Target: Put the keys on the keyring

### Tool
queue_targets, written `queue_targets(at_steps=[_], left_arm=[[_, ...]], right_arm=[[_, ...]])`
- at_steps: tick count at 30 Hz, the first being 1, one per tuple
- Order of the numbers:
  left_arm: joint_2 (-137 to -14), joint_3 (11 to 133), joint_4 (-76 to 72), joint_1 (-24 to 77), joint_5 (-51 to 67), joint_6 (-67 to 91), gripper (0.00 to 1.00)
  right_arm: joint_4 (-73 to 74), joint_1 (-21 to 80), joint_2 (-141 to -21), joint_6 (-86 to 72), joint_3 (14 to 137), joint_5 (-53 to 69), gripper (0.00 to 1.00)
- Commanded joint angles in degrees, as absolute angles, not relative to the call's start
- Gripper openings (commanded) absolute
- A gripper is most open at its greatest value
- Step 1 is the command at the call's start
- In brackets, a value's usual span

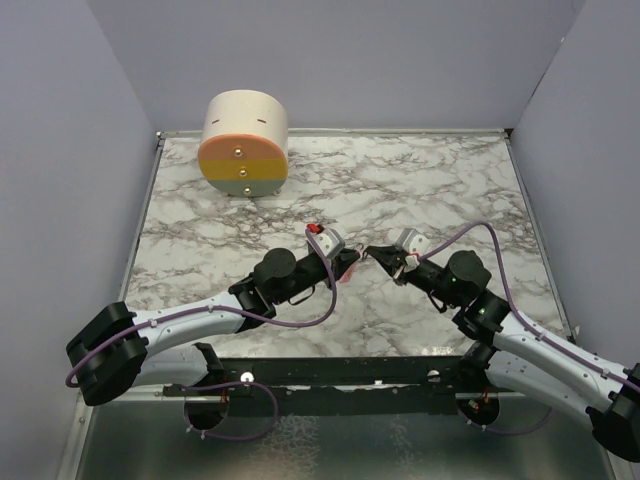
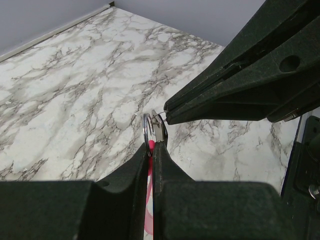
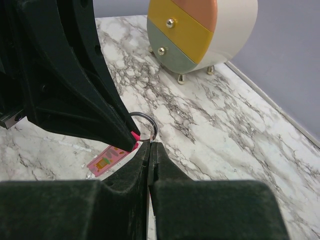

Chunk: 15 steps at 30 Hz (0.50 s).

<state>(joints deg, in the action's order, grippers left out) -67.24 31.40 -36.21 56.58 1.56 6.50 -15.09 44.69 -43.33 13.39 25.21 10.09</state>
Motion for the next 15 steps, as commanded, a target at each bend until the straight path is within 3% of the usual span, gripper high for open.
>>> queue_targets(at_steps=[1, 15], left_arm=[[-66.26, 33.22, -36.03, 56.37, 2.80, 6.10, 0.00], [-66.53, 34.44, -35.99, 56.34, 1.79, 5.38, 0.00]], right_arm=[[-16.45, 45.09, -42.69, 14.15, 25.49, 8.95, 0.01], [-15.48, 45.09, -44.34, 13.63, 26.01, 11.75, 0.01]])
